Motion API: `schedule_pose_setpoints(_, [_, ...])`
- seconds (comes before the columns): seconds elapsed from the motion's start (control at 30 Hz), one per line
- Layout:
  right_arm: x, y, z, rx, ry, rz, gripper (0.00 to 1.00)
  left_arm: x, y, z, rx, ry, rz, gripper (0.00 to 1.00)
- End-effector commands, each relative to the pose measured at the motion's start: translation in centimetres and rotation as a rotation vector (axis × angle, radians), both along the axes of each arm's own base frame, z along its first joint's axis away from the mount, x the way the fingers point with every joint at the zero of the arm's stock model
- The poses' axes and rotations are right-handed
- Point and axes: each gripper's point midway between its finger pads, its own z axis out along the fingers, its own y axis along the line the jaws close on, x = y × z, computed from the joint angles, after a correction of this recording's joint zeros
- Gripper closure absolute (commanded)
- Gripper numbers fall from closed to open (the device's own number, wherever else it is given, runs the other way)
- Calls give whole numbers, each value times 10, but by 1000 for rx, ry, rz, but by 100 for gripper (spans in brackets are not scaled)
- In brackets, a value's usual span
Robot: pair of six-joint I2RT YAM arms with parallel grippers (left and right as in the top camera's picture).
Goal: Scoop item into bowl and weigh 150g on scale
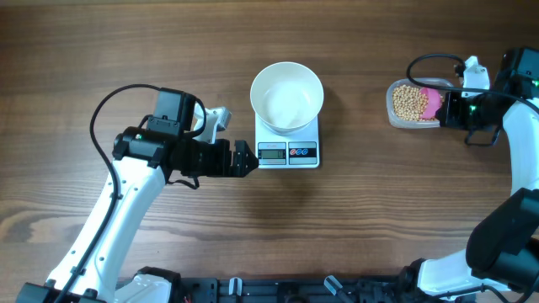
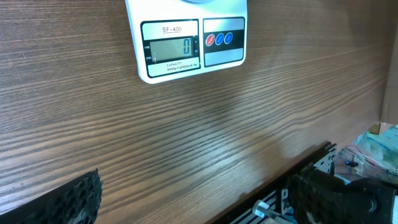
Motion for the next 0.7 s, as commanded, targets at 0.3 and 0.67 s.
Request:
schedule_pose_setpoints(0.3, [-2,20,-8,68,41,-5,95,1,1,-1,10,1,4,0])
schedule_pose_setpoints(0.67, [1,22,-8,54,38,-5,96,1,1,-1,10,1,4,0])
